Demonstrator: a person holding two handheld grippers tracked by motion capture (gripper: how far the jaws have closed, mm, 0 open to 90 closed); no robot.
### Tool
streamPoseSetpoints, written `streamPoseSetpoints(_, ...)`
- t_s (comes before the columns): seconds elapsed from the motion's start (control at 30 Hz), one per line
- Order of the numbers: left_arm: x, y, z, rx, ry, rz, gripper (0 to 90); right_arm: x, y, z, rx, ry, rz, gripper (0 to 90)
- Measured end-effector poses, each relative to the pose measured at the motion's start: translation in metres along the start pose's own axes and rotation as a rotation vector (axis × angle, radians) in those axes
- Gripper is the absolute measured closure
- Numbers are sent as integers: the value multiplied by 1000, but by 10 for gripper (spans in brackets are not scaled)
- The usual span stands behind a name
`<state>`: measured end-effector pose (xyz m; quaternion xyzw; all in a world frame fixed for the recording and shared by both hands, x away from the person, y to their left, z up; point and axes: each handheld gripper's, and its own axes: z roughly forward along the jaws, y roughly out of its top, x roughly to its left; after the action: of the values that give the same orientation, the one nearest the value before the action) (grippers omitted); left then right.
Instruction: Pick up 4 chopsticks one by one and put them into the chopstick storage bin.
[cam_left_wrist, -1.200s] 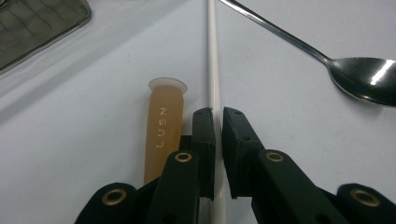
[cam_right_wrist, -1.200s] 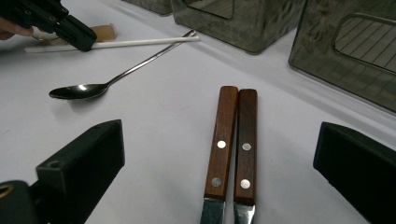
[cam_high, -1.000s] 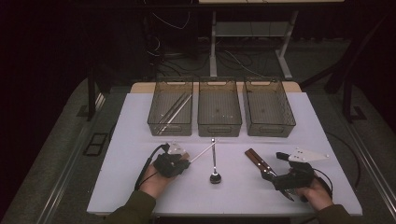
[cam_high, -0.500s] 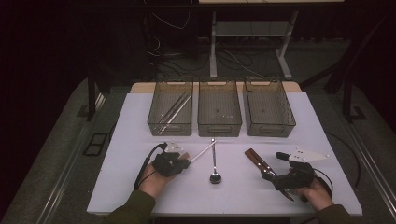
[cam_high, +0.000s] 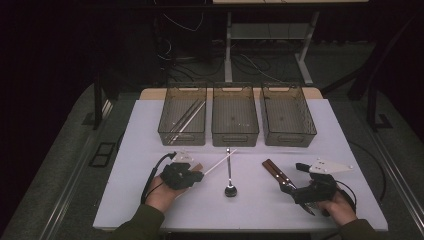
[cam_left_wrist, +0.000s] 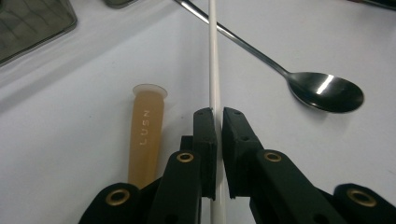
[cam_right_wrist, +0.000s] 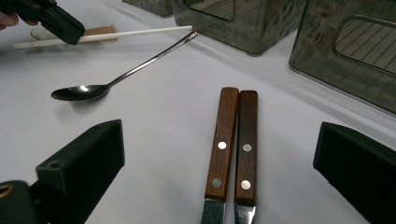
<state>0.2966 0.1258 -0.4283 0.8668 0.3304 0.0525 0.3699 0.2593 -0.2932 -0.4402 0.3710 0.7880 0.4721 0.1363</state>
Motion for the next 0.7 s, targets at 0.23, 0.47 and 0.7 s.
streamPoseSetpoints(0.23,3,0,-9,-9,-12,-6,841,0,0,0,-2,3,0,21)
streamPoseSetpoints(0.47,2,1,-20,-39,-21,-5,841,0,0,0,-2,0,-3,21)
streamPoseSetpoints(0.7,5,3,-31,-82,-6,-16,841,1,1,0,2,3,-3,21)
